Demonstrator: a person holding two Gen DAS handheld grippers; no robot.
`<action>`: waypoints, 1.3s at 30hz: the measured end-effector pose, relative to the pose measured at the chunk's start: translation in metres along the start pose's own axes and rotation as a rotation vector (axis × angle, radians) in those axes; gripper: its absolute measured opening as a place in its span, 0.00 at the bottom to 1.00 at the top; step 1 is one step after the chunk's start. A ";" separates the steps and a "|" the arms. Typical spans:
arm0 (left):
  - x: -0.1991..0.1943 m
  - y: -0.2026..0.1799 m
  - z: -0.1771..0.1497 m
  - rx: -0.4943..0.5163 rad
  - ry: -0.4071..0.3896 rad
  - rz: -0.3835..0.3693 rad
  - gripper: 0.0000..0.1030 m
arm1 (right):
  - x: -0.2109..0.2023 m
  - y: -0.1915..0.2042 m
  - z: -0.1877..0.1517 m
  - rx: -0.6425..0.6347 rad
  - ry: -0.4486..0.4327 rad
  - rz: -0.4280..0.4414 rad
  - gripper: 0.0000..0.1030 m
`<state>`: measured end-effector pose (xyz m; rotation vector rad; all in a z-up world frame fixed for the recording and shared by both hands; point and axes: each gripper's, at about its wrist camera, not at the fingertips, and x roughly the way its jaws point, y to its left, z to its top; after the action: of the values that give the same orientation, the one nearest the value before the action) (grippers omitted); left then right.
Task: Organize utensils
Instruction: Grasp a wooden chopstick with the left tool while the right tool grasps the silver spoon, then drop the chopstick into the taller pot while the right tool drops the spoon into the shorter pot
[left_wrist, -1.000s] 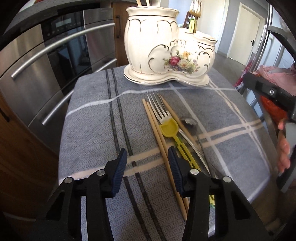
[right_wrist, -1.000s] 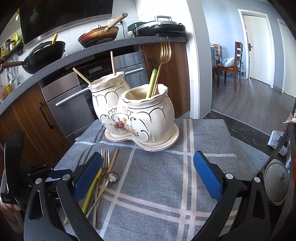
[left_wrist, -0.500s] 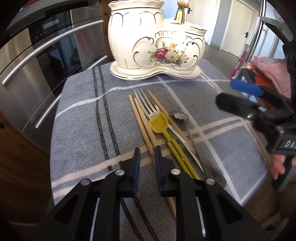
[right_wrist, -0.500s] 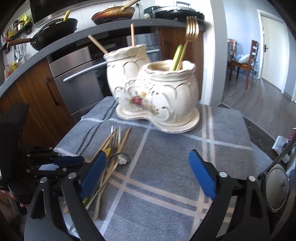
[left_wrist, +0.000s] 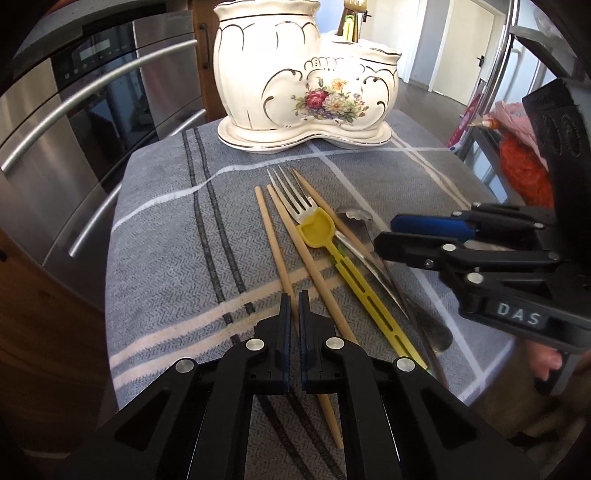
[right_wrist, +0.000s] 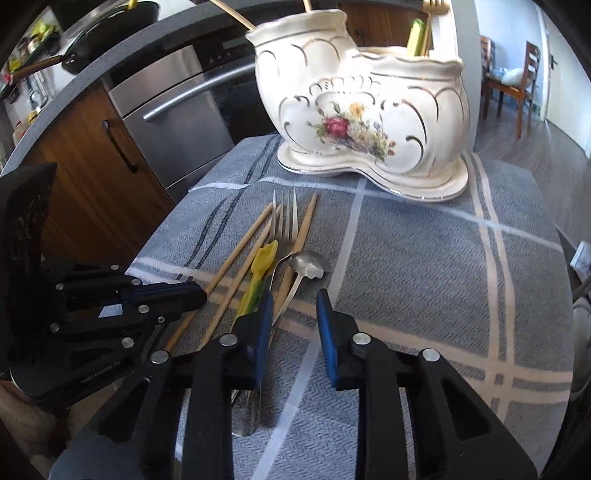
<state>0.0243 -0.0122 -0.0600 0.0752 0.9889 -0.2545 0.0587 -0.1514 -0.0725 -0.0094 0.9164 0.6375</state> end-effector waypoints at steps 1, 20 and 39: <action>0.000 0.001 0.001 -0.005 0.003 -0.011 0.05 | 0.001 0.001 0.001 0.008 0.002 -0.013 0.20; 0.010 -0.002 0.010 0.026 -0.024 -0.002 0.08 | 0.015 -0.006 0.008 0.081 0.003 -0.025 0.05; -0.035 0.024 -0.003 -0.065 -0.161 0.010 0.05 | -0.064 -0.016 0.006 0.013 -0.302 -0.060 0.02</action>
<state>0.0095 0.0176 -0.0330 0.0006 0.8360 -0.2155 0.0436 -0.1955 -0.0257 0.0690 0.6265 0.5589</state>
